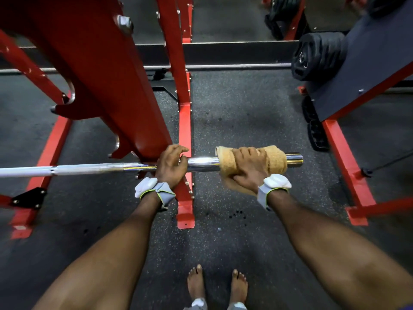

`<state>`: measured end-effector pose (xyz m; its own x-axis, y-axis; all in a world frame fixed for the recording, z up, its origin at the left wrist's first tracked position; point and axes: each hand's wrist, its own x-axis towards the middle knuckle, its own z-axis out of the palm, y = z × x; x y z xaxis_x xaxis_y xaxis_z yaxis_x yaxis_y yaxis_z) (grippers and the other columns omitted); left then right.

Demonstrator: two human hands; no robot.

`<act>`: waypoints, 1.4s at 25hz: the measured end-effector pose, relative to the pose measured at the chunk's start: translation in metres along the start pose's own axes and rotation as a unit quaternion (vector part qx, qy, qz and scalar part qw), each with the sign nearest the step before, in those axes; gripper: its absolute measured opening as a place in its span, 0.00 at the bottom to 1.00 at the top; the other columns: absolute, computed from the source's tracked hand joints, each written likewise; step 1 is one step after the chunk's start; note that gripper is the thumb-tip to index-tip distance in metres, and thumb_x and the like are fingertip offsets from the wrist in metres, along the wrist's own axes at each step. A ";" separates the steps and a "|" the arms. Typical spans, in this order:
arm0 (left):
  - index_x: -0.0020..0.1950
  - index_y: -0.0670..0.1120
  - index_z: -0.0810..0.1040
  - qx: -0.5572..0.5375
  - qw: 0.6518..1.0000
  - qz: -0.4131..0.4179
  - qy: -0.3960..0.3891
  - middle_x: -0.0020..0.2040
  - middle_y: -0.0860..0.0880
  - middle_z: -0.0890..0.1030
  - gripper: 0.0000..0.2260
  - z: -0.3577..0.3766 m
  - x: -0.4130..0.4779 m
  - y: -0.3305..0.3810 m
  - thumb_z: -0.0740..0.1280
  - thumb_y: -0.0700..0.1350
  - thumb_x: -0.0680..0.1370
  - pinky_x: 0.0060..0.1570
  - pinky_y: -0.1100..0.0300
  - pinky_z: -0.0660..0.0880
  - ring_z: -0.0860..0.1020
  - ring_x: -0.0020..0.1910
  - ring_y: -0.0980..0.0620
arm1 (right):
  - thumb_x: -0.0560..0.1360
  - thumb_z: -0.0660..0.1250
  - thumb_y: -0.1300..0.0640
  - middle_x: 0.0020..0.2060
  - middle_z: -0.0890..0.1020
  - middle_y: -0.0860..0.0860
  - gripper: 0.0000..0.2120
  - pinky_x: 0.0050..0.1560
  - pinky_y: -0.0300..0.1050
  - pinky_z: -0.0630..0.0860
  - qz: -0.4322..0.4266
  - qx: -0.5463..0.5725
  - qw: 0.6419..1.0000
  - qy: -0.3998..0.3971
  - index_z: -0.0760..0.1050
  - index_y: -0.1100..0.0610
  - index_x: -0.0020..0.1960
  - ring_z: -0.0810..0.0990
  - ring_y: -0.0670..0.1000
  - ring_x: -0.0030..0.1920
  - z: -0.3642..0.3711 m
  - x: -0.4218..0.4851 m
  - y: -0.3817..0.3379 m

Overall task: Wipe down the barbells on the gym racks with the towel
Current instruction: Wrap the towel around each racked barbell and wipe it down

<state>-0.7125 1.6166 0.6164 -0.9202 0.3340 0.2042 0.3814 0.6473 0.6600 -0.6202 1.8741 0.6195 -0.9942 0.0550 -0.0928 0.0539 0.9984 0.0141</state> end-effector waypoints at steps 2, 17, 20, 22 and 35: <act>0.56 0.43 0.83 -0.010 1.000 -0.021 -0.005 0.56 0.43 0.79 0.20 -0.001 -0.001 -0.002 0.57 0.49 0.73 0.61 0.50 0.73 0.78 0.57 0.41 | 0.63 0.68 0.39 0.57 0.74 0.53 0.37 0.59 0.60 0.65 0.016 -0.019 1.000 -0.007 0.68 0.54 0.67 0.73 0.58 0.55 0.001 0.009 -0.047; 0.54 0.47 0.84 0.004 0.999 -0.039 -0.025 0.55 0.47 0.83 0.20 0.002 -0.001 -0.010 0.57 0.49 0.72 0.60 0.50 0.74 0.79 0.56 0.43 | 0.62 0.69 0.53 0.54 0.75 0.52 0.30 0.52 0.54 0.66 -0.003 -0.043 0.999 -0.029 0.68 0.50 0.63 0.74 0.56 0.53 -0.010 0.019 -0.038; 0.55 0.48 0.84 0.006 0.998 -0.048 -0.028 0.56 0.47 0.83 0.23 0.001 0.002 -0.012 0.54 0.53 0.71 0.59 0.49 0.74 0.79 0.56 0.42 | 0.62 0.68 0.54 0.54 0.75 0.51 0.30 0.52 0.53 0.65 -0.006 -0.038 0.999 -0.021 0.68 0.50 0.63 0.74 0.56 0.53 -0.009 0.020 -0.036; 0.55 0.46 0.83 -0.001 0.998 -0.048 -0.035 0.56 0.46 0.83 0.22 0.001 0.005 -0.012 0.56 0.51 0.72 0.59 0.49 0.74 0.79 0.56 0.42 | 0.62 0.68 0.55 0.54 0.75 0.52 0.29 0.52 0.53 0.65 0.008 -0.032 0.999 -0.016 0.68 0.50 0.63 0.74 0.57 0.54 -0.009 0.022 -0.042; 0.57 0.42 0.81 0.011 0.997 0.027 -0.068 0.54 0.44 0.82 0.16 -0.027 0.000 -0.038 0.61 0.45 0.74 0.59 0.54 0.73 0.80 0.56 0.44 | 0.62 0.72 0.47 0.55 0.75 0.52 0.37 0.53 0.55 0.67 -0.107 -0.041 0.993 -0.005 0.66 0.51 0.69 0.74 0.56 0.53 -0.011 0.037 -0.104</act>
<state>-0.7298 1.5731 0.6110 -0.8783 0.4576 0.1388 0.4337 0.6401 0.6342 -0.6633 1.7724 0.6257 -0.9812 -0.1570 -0.1121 -0.1658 0.9834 0.0741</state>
